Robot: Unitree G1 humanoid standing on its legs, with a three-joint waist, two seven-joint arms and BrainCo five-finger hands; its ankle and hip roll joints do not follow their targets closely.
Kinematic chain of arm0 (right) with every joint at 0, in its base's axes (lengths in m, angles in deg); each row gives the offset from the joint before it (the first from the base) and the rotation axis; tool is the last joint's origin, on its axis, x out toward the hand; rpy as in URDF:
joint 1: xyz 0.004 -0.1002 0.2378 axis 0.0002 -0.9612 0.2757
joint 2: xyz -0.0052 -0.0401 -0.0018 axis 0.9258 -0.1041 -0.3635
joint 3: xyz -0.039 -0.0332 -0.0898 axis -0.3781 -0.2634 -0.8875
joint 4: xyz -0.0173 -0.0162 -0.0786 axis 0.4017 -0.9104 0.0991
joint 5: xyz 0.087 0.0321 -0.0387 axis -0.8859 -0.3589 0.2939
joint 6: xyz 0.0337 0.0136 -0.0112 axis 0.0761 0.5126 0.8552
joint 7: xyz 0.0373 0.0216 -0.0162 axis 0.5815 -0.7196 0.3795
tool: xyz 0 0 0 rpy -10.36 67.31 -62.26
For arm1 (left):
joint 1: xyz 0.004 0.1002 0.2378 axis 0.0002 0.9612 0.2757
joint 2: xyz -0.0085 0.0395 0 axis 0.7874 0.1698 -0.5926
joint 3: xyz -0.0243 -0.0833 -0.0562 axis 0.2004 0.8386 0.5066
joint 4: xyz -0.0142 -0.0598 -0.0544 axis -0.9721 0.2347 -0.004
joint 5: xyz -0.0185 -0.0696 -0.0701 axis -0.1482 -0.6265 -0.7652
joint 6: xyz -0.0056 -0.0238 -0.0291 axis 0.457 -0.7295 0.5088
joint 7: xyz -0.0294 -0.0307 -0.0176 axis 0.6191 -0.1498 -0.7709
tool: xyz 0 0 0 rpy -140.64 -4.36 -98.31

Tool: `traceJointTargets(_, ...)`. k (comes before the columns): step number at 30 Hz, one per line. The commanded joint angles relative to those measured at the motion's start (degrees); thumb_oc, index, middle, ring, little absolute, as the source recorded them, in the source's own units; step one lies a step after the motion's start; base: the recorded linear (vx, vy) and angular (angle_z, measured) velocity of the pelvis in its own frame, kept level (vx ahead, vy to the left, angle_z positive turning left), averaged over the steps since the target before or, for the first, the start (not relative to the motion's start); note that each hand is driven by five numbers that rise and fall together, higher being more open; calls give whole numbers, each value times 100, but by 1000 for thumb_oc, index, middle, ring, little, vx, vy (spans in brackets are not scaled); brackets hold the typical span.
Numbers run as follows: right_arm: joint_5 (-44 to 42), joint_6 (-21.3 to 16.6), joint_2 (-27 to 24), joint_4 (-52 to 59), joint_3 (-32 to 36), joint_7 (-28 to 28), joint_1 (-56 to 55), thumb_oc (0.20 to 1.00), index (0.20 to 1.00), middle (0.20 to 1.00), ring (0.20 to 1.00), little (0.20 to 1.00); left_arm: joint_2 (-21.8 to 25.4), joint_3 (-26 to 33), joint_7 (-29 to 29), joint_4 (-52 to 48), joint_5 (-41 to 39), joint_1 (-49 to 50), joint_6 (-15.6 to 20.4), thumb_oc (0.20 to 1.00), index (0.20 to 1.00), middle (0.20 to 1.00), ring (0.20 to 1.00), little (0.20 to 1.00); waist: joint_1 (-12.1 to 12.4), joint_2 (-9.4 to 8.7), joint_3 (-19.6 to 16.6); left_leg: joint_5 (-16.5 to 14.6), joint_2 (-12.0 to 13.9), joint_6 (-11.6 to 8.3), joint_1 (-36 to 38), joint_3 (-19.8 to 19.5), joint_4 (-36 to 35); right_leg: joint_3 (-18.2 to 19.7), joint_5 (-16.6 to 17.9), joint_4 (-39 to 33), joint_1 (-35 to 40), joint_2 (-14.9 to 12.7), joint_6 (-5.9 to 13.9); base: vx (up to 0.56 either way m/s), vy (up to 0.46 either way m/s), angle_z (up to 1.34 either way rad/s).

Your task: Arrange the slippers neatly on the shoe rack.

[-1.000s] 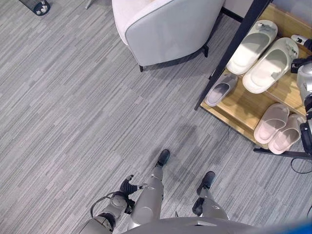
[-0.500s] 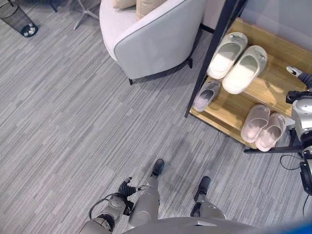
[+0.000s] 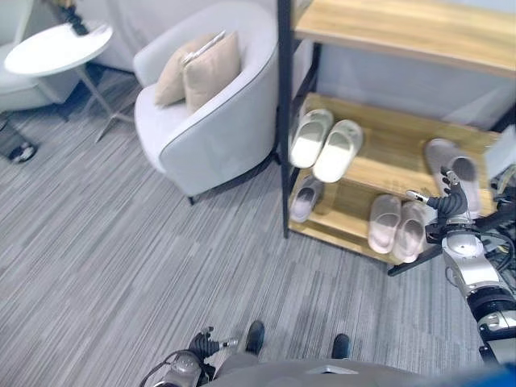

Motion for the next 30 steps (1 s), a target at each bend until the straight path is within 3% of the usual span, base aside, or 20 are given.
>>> traceJointTargets(1,262,-340,-204,207,74,351,395,1000,1000,1000,1000,1000,-102,-97,-169,683,407,-119,8,1000,1000,1000,1000,1000,87,-6,310,-747,-212,272,507,571,117,194,-509,409,452,-34,325,100,108,-146)
traceJointTargets(2,287,-351,-167,307,69,391,330,1000,1000,1000,1000,1000,-98,-74,-177,708,469,-71,-6,1000,1000,1000,1000,1000,83,2,352,-820,-211,316,583,622,199,299,-548,594,435,-49,321,25,111,-124)
traceJointTargets(3,356,-391,-142,705,97,600,81,1000,1000,1000,1000,1000,-68,32,-208,799,676,32,-13,1000,1000,1000,1000,1000,-7,86,511,-944,-184,440,796,781,323,526,-585,1361,187,-61,359,-10,82,-101)
traceJointTargets(5,376,-414,-132,1030,131,742,-225,1000,1000,1000,1000,1000,-43,29,-196,775,776,53,32,1000,1000,1000,1000,1000,-109,139,652,-977,-110,449,919,893,376,630,-622,1914,-130,51,377,-21,-38,-79)
traceJointTargets(6,427,-423,-159,1193,197,806,-493,1000,1000,1000,1000,1000,-9,71,-187,729,692,-3,50,1000,1000,1000,1000,1000,-232,159,633,-937,-123,423,1004,935,298,649,-588,1600,-250,289,270,-2,-176,-72)
traceJointTargets(8,454,-429,-44,1040,202,662,-594,1000,1000,1000,1000,1000,-95,-35,-45,580,654,-47,43,1000,1000,1000,1000,1000,-203,129,646,-873,-84,379,938,855,286,472,-475,1230,-301,371,196,10,-351,-26)
traceJointTargets(9,573,-423,193,1407,131,672,-812,1000,1000,1000,1000,1000,-183,3,-12,660,787,-224,-39,1000,1000,1000,1000,1000,-196,-8,609,-798,-59,329,875,755,274,624,-523,1028,-187,497,94,40,-428,45)
traceJointTargets(13,859,-428,113,2090,-17,769,-1139,1000,1000,1000,1000,1000,-126,110,81,588,778,-385,10,1000,1000,1000,1000,1000,-207,-31,404,-756,90,187,844,690,269,558,-555,680,71,653,-21,57,-343,65)
traceJointTargets(16,796,-478,-64,2308,-69,687,-1004,1000,1000,1000,1000,1000,-165,-116,202,245,698,-448,73,1000,1000,1000,1000,1000,-194,-47,588,-836,236,-28,196,745,1710,430,-683,616,254,744,-238,-92,-240,31)
traceJointTargets(18,772,-471,-169,2319,-159,662,-885,1000,1000,1000,1000,1000,-236,-235,246,151,652,-387,85,1000,1000,1000,1000,1000,-123,-20,721,-591,339,-87,-113,653,2501,453,-775,604,416,845,-382,-20,-106,7)
traceJointTargets(19,748,-460,-182,2275,-172,630,-825,1000,1000,1000,1000,1000,-261,-260,261,139,611,-395,90,1000,1000,1000,1000,1000,-89,-19,750,-555,328,-93,-249,536,2425,478,-797,612,424,841,-380,88,10,-14)
traceJointTargets(21,783,-426,-239,1998,-265,517,-463,1000,1000,1000,1000,1000,-282,-459,261,325,668,-427,76,1000,1000,1000,1000,1000,55,-28,779,-174,395,-141,-448,-112,930,680,-843,608,522,858,-326,156,101,-49)
traceJointTargets(23,851,-343,-267,1556,-279,494,-380,1000,1000,1000,1000,1000,-279,-570,223,491,937,-346,41,1000,1000,1000,1000,1000,-68,28,567,-181,328,-138,-90,-191,523,823,-839,608,521,762,-257,262,220,-79)
traceJointTargets(30,877,-148,-155,292,-720,375,474,1000,1000,1000,1000,1000,-183,-730,239,445,945,-268,47,1000,1000,1000,1000,1000,-9,131,473,-269,152,77,361,191,71,1105,-632,368,511,511,-37,136,170,-37)
